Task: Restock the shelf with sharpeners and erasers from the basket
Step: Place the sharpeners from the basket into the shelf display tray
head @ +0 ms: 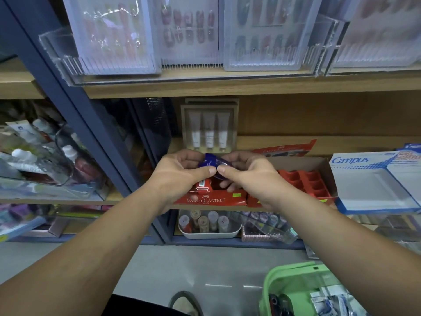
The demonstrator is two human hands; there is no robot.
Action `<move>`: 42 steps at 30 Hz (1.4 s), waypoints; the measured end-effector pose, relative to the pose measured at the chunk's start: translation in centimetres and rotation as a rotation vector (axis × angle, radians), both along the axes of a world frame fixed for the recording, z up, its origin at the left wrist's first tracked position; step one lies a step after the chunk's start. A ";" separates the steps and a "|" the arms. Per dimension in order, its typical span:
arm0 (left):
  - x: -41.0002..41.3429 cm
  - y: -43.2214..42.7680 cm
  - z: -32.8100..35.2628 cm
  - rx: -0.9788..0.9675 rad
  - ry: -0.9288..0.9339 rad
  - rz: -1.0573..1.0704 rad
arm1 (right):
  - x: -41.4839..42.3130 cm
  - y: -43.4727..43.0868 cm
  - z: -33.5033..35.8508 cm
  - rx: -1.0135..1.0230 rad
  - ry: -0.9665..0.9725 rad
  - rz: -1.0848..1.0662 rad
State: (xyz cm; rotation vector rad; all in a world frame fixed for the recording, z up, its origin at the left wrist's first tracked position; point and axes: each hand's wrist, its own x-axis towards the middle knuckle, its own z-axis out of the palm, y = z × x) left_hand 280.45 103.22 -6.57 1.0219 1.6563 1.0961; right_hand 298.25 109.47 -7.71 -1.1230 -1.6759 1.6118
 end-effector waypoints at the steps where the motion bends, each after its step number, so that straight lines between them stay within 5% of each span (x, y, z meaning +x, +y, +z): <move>1: 0.0 0.1 0.0 0.014 -0.027 0.006 | 0.1 0.0 0.0 -0.039 0.025 -0.009; 7: -1.5 1.0 -2.0 0.002 0.295 0.034 | 4.2 1.3 -1.9 0.270 -0.285 -0.291; 11: -1.4 2.5 -3.5 0.009 0.516 0.001 | 5.4 0.2 -4.2 0.369 -0.383 -0.241; 25: 0.0 3.2 -3.2 -0.140 0.824 -0.377 | 4.3 -0.2 -5.6 0.415 -0.568 -0.269; 32: -0.5 2.6 -2.4 -0.027 0.513 -0.146 | 4.0 -2.1 -4.9 0.575 -0.421 -0.383; 38: 0.6 1.1 0.0 0.037 0.099 -0.217 | 1.1 -3.8 -2.5 -0.100 0.181 -0.121; 42: 0.7 0.4 0.4 -0.003 -0.043 -0.292 | 0.8 -4.0 -2.1 -0.172 0.309 -0.272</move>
